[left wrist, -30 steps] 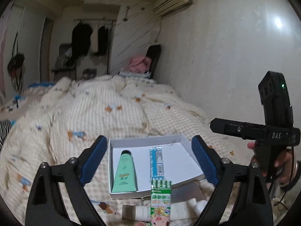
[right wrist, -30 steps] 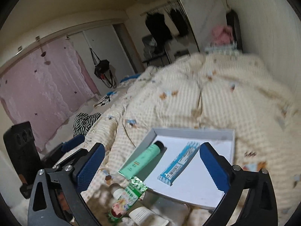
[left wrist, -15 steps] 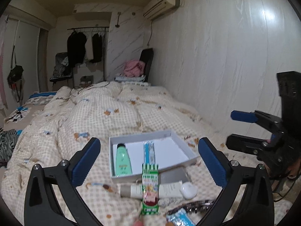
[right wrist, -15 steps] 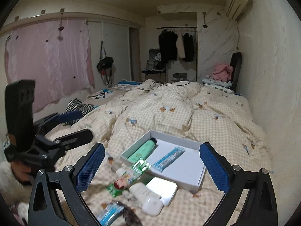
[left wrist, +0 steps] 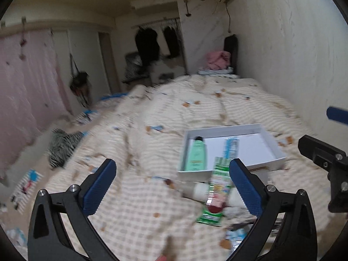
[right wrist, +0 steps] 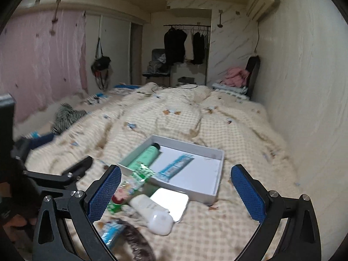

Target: Organize objects

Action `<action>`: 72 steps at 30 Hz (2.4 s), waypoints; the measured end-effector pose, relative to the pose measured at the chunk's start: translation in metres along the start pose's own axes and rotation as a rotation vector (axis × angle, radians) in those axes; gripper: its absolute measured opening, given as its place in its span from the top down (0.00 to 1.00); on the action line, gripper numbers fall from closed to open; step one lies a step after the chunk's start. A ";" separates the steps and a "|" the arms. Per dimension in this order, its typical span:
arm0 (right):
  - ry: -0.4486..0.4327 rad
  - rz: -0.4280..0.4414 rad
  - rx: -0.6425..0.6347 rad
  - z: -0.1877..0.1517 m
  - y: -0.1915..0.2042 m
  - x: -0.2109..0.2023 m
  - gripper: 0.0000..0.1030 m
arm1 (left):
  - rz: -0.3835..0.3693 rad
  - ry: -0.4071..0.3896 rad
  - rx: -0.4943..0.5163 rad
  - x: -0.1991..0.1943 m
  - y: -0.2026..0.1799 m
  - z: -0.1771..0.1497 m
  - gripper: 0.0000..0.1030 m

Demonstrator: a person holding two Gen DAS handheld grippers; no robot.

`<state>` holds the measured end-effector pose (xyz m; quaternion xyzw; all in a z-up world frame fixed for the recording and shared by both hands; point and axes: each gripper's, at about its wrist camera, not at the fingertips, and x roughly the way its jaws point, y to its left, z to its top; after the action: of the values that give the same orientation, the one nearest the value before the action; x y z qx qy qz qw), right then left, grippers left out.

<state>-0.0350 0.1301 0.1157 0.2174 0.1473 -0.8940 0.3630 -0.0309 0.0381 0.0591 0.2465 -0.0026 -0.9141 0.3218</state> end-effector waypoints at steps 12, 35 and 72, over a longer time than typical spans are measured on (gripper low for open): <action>0.036 0.117 0.111 0.014 -0.008 0.023 0.01 | 0.097 -0.088 0.030 -0.015 0.007 -0.034 0.00; -0.016 0.388 0.231 -0.032 -0.062 0.000 0.01 | -0.606 0.072 0.008 0.008 0.036 0.002 0.00; 0.115 0.380 0.334 -0.064 -0.073 0.038 0.00 | -0.935 0.761 -0.020 0.066 -0.009 -0.056 0.37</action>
<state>-0.0936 0.1856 0.0493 0.3487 -0.0256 -0.8078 0.4745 -0.0550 0.0144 -0.0213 0.5285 0.2298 -0.8063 -0.1335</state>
